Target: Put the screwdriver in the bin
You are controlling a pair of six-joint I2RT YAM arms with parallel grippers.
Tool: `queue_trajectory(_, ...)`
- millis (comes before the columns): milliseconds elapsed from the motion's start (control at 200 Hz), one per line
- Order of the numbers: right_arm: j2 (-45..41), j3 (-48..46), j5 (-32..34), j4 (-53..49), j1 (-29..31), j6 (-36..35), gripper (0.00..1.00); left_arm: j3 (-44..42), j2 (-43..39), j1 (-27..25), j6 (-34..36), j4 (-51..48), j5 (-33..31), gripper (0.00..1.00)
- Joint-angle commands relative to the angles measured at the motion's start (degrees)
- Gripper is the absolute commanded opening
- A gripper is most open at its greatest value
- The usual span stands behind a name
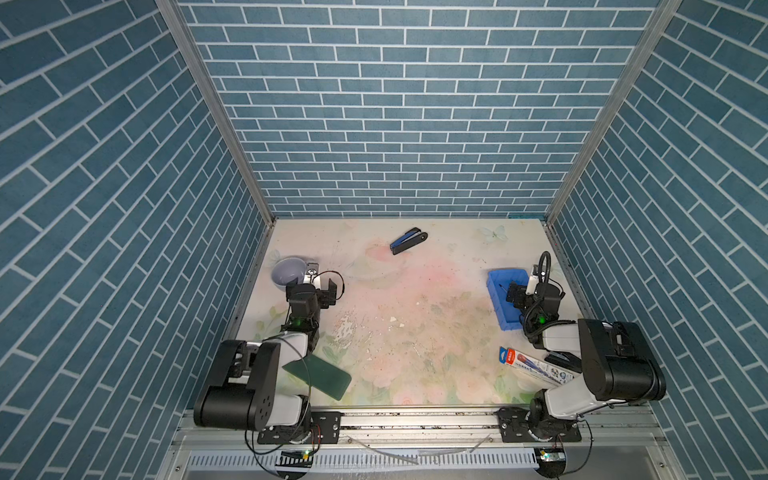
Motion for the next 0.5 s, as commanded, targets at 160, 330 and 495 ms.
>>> queue_trajectory(160,0.3,0.6,-0.4,0.6,-0.4,0.8,0.99,1.3,5.4,1.4,-3.3,3.5,0.4,1.0)
queue_trajectory(330,0.3,0.7,-0.4,0.5,-0.5,0.9,0.99,1.2,5.5,1.8,-3.5,4.2,0.8,1.0)
queue_trajectory(495,0.3,0.7,-0.2,0.5,-0.6,1.1,0.99,1.1,5.6,1.8,-3.5,4.4,0.7,1.0)
